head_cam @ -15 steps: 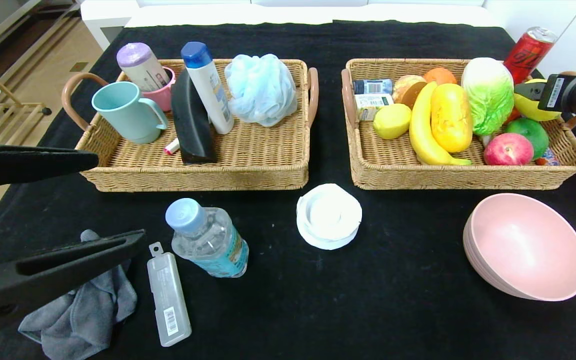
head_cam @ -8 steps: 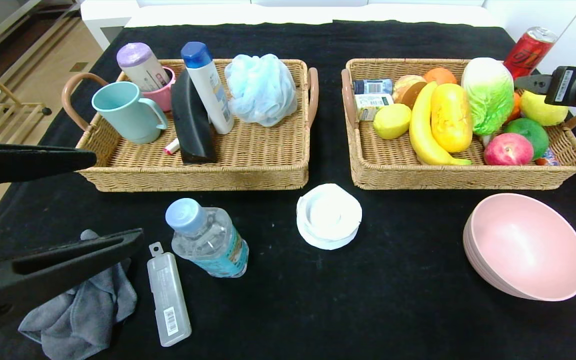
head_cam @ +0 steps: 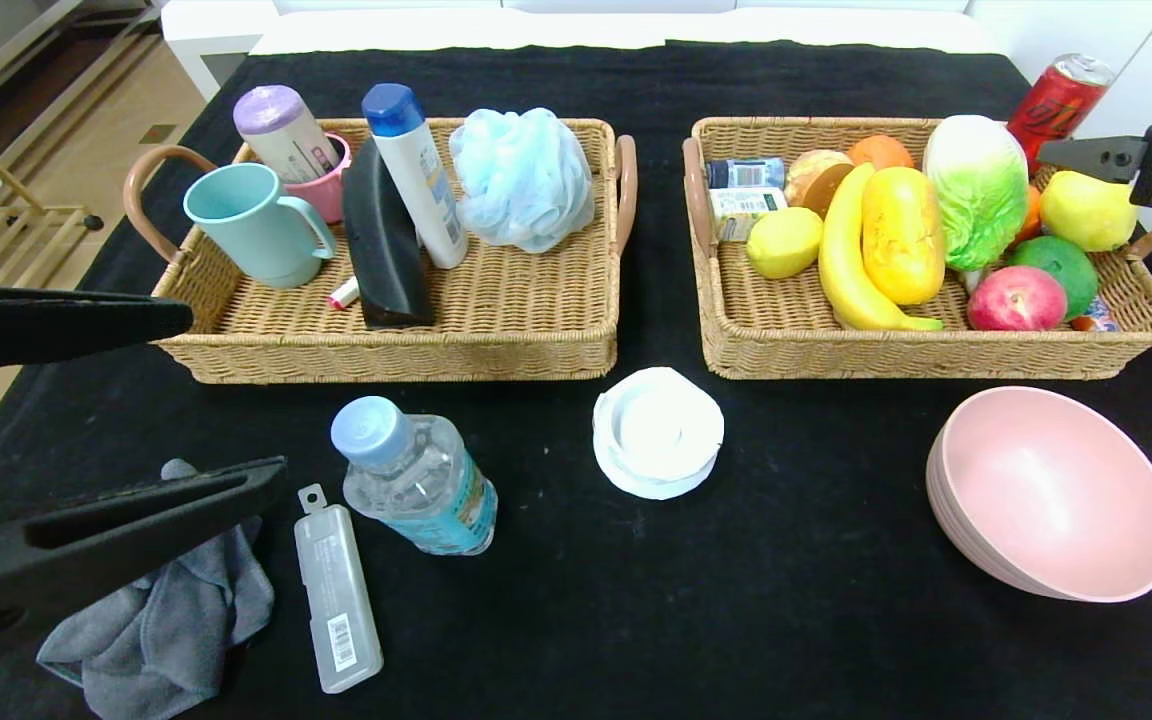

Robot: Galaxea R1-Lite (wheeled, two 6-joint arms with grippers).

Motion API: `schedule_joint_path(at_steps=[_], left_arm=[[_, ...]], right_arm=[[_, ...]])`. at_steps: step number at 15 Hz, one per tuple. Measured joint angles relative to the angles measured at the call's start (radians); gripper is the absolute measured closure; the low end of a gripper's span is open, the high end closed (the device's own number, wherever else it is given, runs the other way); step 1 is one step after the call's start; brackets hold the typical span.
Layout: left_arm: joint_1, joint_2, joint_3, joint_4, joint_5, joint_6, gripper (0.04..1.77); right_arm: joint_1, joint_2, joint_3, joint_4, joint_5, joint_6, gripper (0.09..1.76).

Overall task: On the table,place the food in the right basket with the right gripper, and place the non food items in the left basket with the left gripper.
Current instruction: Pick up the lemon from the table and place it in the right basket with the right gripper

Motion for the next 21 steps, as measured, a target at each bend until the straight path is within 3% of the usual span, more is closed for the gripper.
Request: schedule_joint_path(at_steps=[6,10,16,21], left_arm=[[0.0,-0.002,0.0,0.0,0.0,0.0,0.09],[0.0,-0.002,0.0,0.001,-0.001,0.001,0.09],[0.0,-0.002,0.0,0.003,-0.003,0.001,0.09],[0.0,-0.003,0.001,0.003,-0.004,0.001,0.09]], right_arm=[[0.008,-0.123,0.187,-0.145,0.292,-0.003,0.15],[0.049,-0.18,0.255,-0.155,0.394,-0.096,0.15],[0.227,-0.199,0.351,-0.152,0.411,-0.289,0.15],[0.429,-0.199,0.4,-0.148,0.383,-0.306,0.15]])
